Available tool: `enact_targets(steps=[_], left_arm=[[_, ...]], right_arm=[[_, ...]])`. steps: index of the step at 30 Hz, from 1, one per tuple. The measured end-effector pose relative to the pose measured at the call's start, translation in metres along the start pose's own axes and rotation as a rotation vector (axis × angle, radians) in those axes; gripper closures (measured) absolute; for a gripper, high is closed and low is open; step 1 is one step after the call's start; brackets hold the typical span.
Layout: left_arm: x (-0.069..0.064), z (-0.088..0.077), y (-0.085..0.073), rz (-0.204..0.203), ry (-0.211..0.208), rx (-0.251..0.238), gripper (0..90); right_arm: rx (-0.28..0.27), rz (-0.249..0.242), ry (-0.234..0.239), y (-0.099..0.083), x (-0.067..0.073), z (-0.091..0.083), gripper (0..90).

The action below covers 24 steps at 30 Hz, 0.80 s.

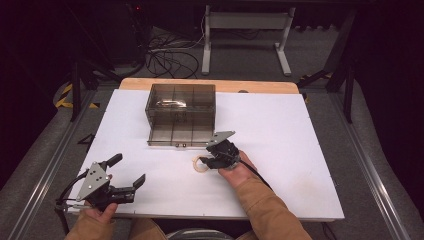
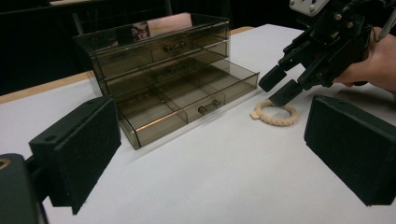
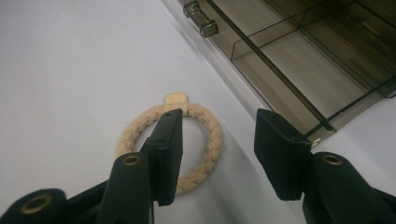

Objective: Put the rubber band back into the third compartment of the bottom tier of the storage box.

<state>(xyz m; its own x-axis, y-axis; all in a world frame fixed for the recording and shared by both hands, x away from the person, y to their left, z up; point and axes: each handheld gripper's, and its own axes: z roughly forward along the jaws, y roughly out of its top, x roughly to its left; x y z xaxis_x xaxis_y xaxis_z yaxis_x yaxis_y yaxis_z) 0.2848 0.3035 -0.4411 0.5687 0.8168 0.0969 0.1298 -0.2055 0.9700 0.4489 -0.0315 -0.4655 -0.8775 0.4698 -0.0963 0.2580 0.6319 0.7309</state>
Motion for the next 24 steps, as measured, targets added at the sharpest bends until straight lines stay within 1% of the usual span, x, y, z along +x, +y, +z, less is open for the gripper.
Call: enact_targets(steps=[2, 8, 12, 15, 17, 19, 24], left_arm=[[0.0001, -0.0001, 0.0001, 0.002, 0.003, 0.001, 4.5], [0.0002, 0.0002, -0.0001, 0.001, 0.001, 0.000, 4.5], [0.0004, -0.0001, -0.0001, -0.002, 0.000, 0.000, 4.5], [0.0002, -0.0004, 0.0001, -0.001, -0.001, -0.001, 4.5], [0.0002, -0.0003, 0.0001, -0.001, -0.001, -0.001, 4.5], [0.0002, -0.0003, 0.0000, 0.000, 0.000, -0.001, 4.5], [0.0000, -0.0004, 0.0001, 0.001, 0.001, -0.001, 4.6]], right_arm=[[-0.005, 0.003, 0.005, 0.0001, 0.0013, 0.0026, 55.1], [0.007, -0.020, 0.004, 0.0000, 0.0035, 0.0078, 62.2], [0.008, -0.022, 0.005, 0.0000, 0.0033, 0.0075, 68.4], [0.014, -0.026, -0.003, -0.0001, 0.0037, 0.0078, 75.1], [0.017, -0.038, 0.003, -0.0002, 0.0035, 0.0079, 79.0], [0.018, -0.034, -0.003, 0.0000, 0.0047, 0.0077, 82.7], [0.014, -0.032, -0.001, 0.0000, 0.0038, 0.0072, 84.1]])
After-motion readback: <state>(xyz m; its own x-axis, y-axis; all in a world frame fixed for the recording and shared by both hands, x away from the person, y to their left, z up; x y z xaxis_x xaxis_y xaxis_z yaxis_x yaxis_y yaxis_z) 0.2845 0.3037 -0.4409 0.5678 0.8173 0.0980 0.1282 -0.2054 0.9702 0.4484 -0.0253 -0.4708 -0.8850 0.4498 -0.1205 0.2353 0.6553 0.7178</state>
